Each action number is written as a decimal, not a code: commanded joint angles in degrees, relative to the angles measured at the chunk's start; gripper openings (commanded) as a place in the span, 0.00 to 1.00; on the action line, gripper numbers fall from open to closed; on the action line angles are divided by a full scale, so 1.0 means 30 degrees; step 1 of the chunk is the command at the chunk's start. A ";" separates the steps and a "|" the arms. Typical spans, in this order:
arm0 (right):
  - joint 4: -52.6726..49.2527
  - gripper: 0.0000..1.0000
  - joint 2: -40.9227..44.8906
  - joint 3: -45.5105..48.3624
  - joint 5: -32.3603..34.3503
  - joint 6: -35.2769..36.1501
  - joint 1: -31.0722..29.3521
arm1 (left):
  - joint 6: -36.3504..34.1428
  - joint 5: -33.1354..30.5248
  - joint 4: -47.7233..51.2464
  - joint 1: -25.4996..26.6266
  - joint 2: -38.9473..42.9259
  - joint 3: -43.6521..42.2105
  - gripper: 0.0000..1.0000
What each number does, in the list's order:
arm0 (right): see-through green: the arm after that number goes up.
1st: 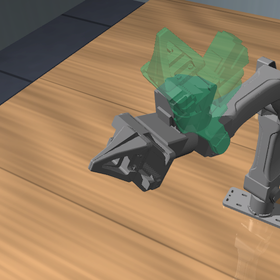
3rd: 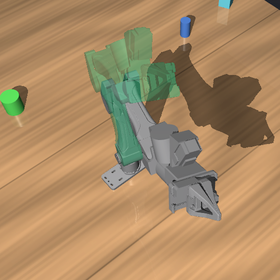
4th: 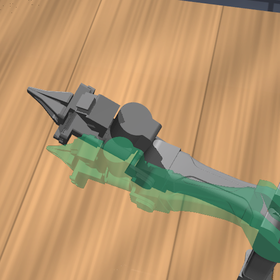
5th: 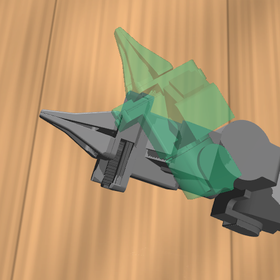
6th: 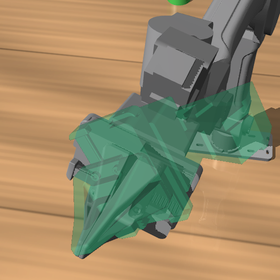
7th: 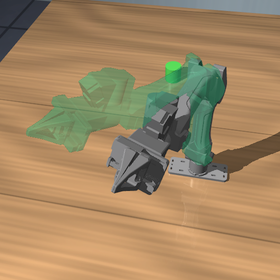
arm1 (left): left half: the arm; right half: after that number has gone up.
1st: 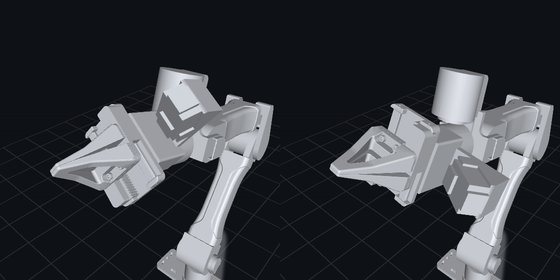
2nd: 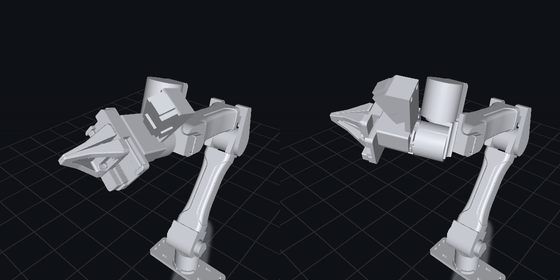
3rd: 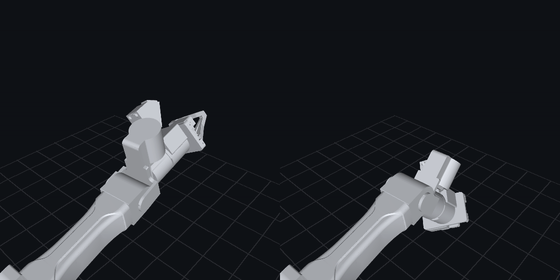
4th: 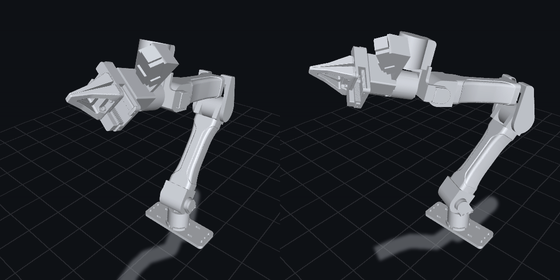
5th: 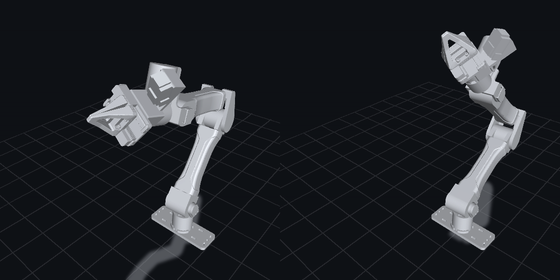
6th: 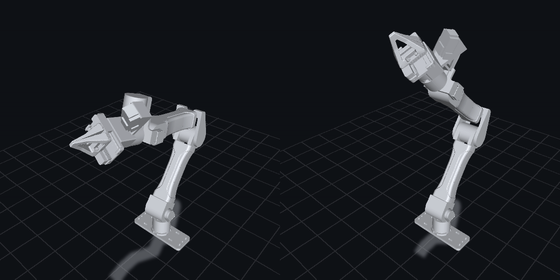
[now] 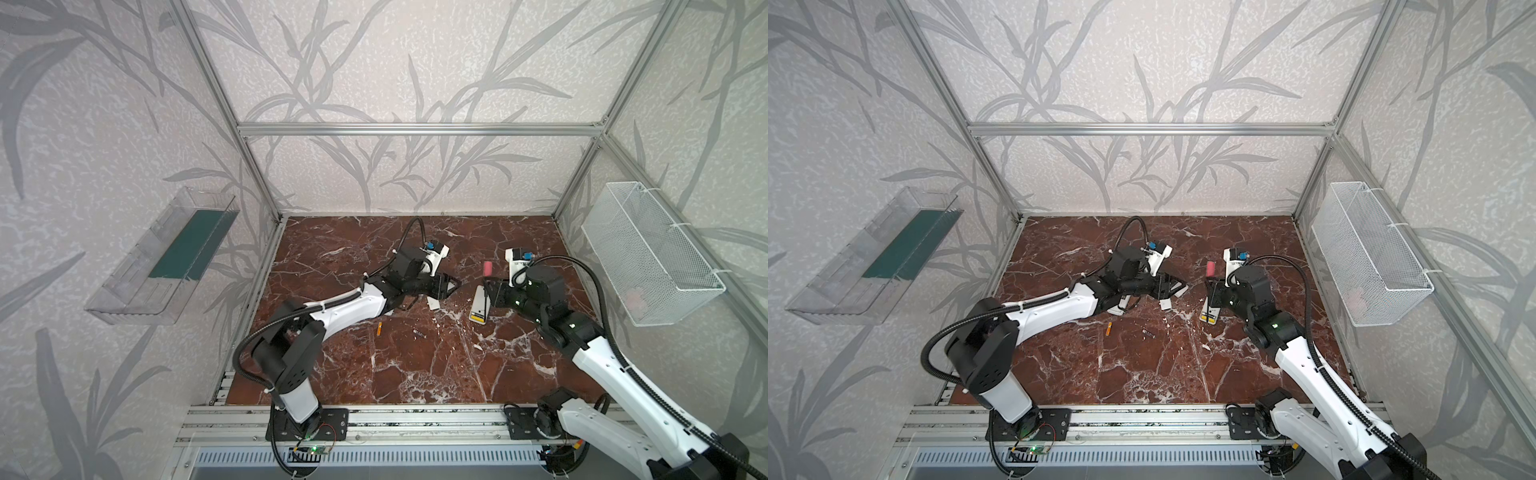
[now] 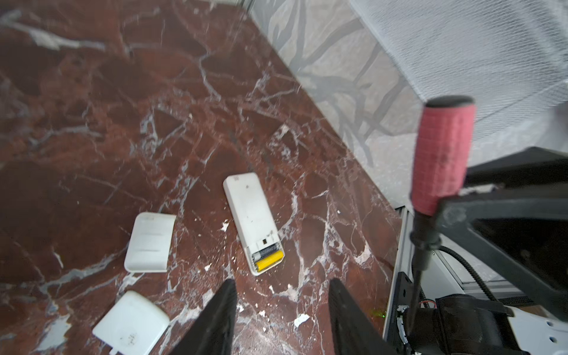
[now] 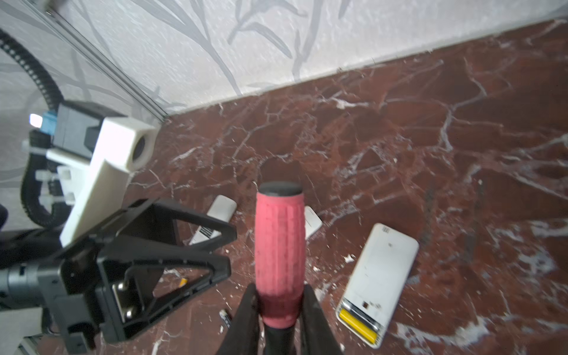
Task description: Unload the batteries from the remote control
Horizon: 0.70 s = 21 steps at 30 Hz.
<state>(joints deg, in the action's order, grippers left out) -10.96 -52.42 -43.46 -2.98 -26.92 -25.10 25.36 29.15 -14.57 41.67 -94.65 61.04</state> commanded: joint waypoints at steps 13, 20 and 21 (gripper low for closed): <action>0.4247 0.02 -0.1008 -0.1831 0.1051 -0.0537 -0.1902 | 0.3674 0.4018 -1.0336 0.0529 0.0766 -0.2790 0.42; 0.3683 0.02 -0.1012 -0.2157 0.1403 -0.0491 -0.1890 | 0.4970 0.4971 -1.2546 0.0868 -0.0561 -0.2652 0.36; 0.3698 0.02 -0.0983 -0.2153 0.1456 -0.0491 -0.1891 | 0.4966 0.5012 -1.2539 0.0962 -0.0712 -0.2554 0.35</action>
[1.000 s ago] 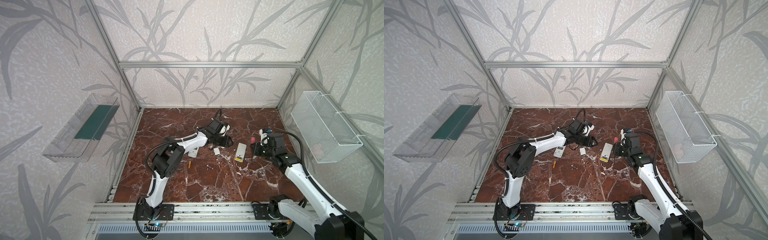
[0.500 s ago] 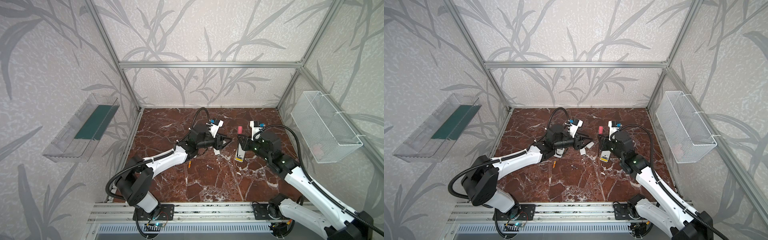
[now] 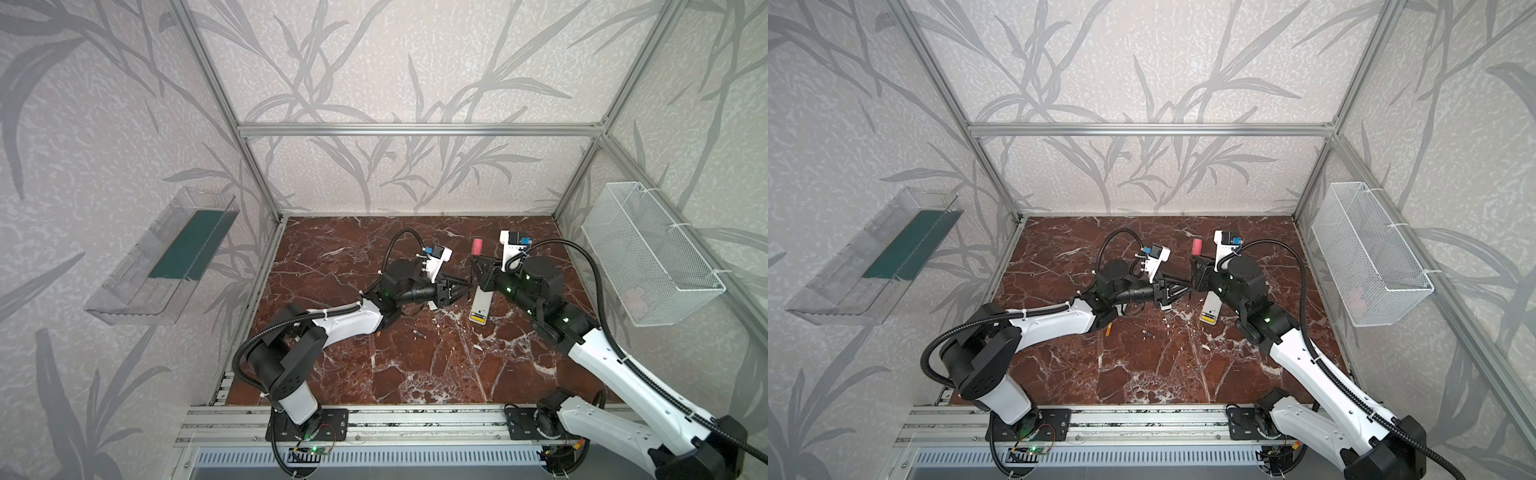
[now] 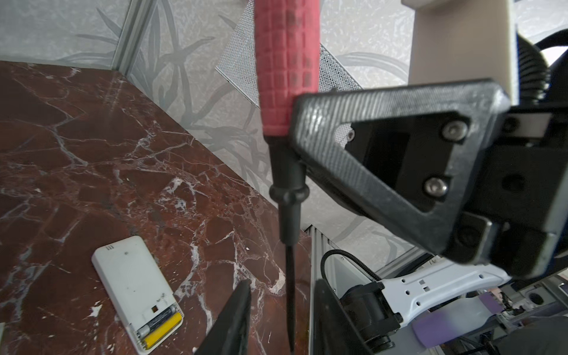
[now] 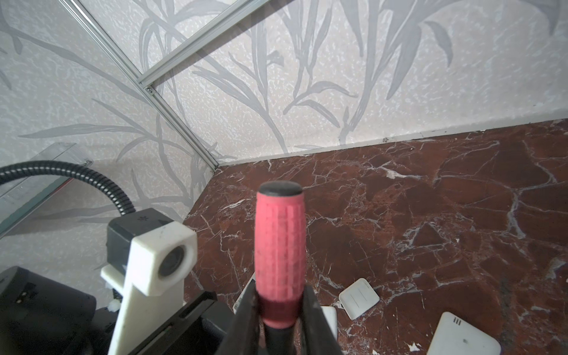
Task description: Unload the batteries from the remote control
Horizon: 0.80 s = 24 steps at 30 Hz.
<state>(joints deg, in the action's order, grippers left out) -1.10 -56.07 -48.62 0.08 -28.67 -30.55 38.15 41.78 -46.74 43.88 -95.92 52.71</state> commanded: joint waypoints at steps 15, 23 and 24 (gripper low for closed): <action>0.1221 0.58 0.1297 -0.0546 -0.6496 -0.0142 0.2702 | 0.2134 0.4591 -0.3571 -0.0989 -0.0448 0.1027 0.00; 0.2877 0.65 0.0198 -0.1824 -1.5294 -0.0930 0.5202 | 0.9234 0.8454 -1.1435 -0.2418 -0.2233 0.2042 0.00; 0.3720 0.66 -0.0055 -0.1769 -1.5966 -0.1296 0.5205 | 0.9711 0.8836 -1.1449 -0.2392 -0.2355 0.2331 0.00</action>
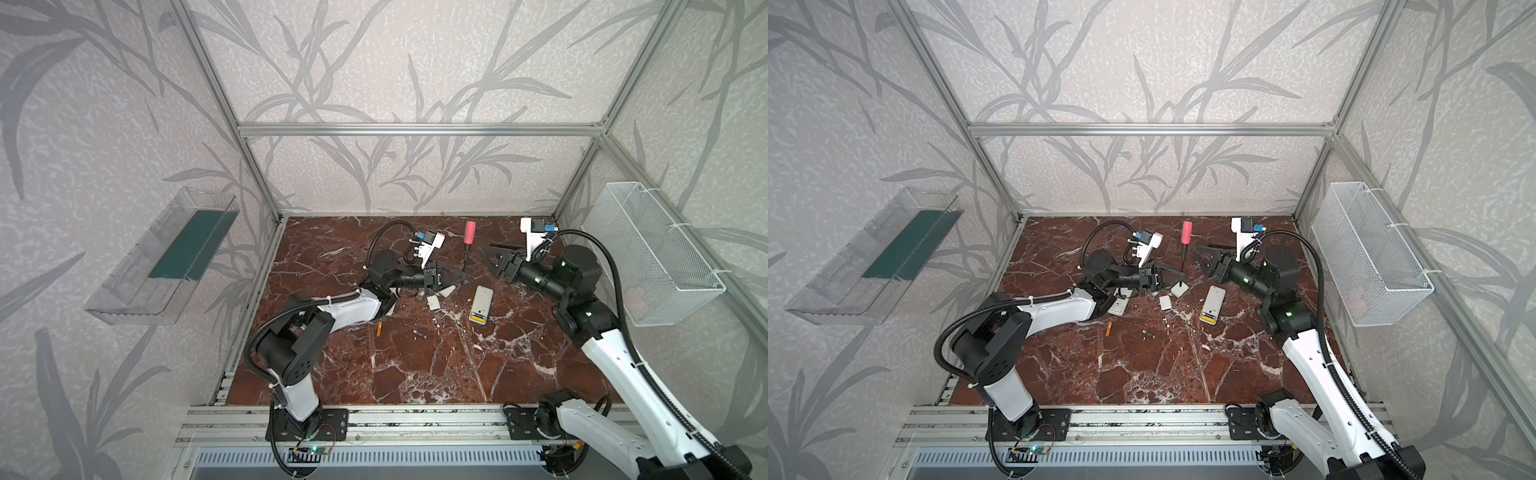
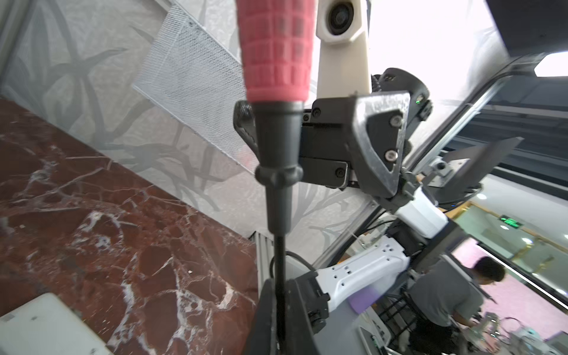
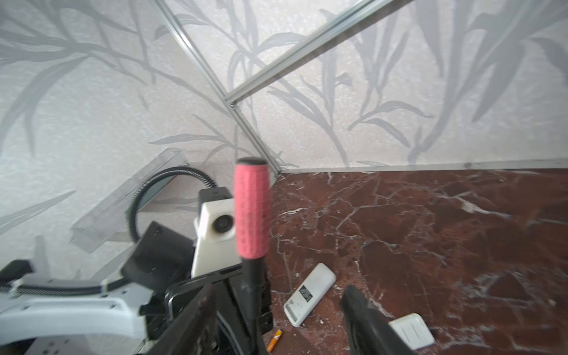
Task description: Unload the batteries from the remote control
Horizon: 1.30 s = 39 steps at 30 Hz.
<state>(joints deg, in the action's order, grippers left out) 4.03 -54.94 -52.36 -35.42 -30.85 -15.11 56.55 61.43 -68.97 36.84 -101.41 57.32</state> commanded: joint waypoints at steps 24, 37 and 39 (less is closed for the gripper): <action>0.5017 0.00 -0.3931 -0.1649 -0.7142 -0.2643 -0.0197 | 0.4475 0.3439 -0.4051 0.0149 0.0014 0.1108 0.00; -0.1236 0.00 0.1457 0.0121 0.8120 0.3348 -0.3304 | -0.6610 -0.4531 0.7912 -0.0487 0.4537 -0.2239 0.65; -0.0981 0.00 0.2022 0.0646 1.0362 0.3384 -0.4135 | -1.1058 -0.7655 1.3574 0.0270 0.5988 -0.1531 0.66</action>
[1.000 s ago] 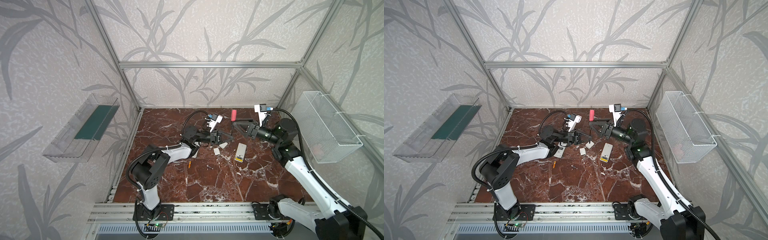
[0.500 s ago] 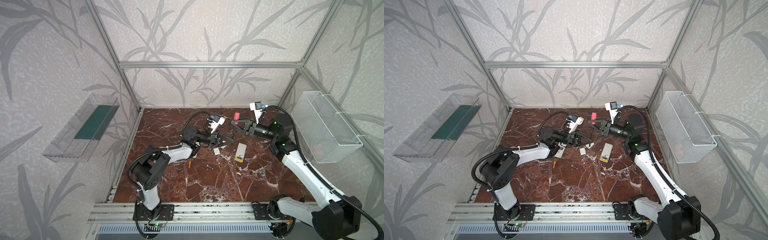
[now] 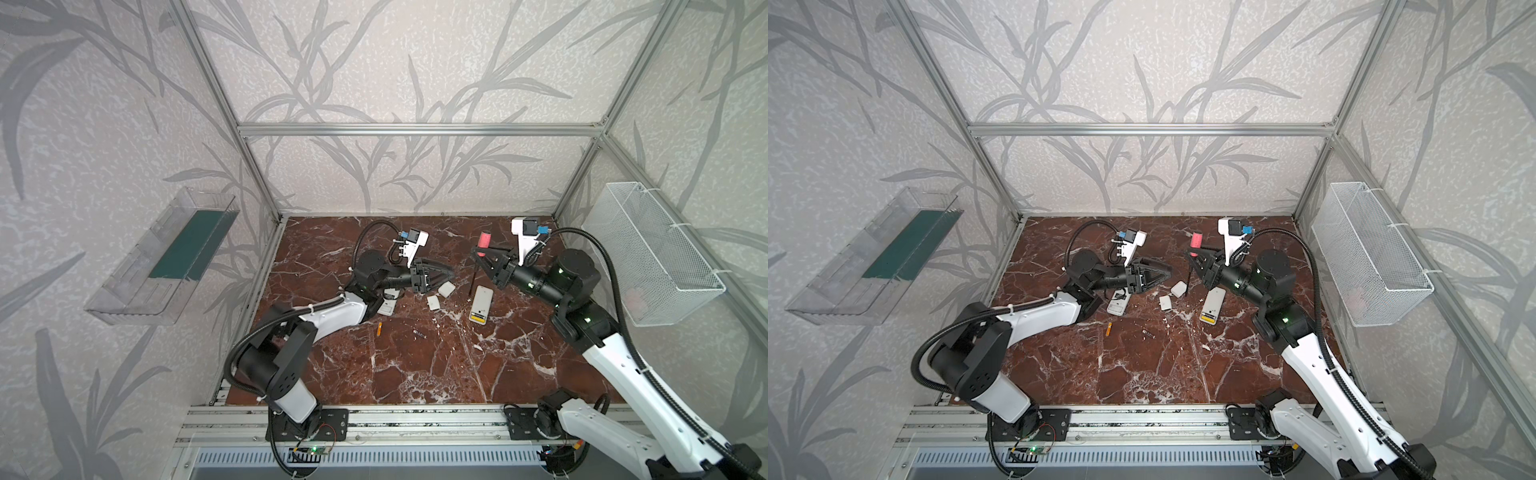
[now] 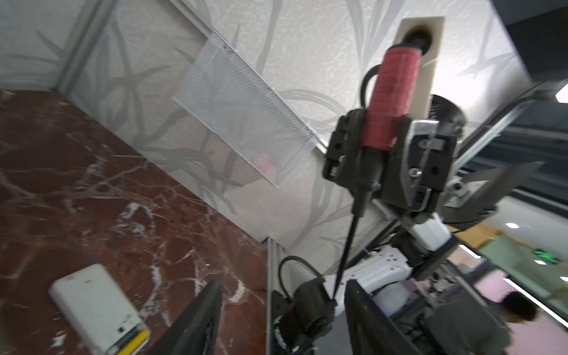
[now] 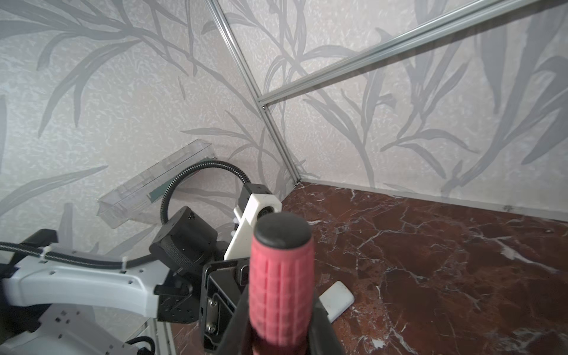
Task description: Unload the batteries from the remote control
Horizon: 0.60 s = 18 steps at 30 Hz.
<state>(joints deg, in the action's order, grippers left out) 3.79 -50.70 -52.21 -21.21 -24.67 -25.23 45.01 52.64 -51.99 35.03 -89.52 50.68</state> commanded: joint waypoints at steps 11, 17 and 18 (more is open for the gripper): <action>-0.0799 0.00 0.0072 0.0410 0.9661 0.1157 -0.2742 | -1.1776 -0.8715 1.1079 0.4433 0.3077 0.2024 0.63; -0.0582 0.00 -0.0121 0.0411 0.9374 0.0383 -0.2759 | -1.1534 -0.9329 1.0683 0.5396 0.1683 0.2759 0.60; -0.0590 0.00 -0.0126 0.0410 0.9313 0.0277 -0.2755 | -1.1317 -0.9483 1.0514 0.5421 0.1424 0.2906 0.58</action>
<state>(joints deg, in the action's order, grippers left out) 0.93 -51.24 -49.63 5.76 -22.65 -33.28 12.29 26.63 -20.14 51.27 -83.61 57.14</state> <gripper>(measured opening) 0.208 0.592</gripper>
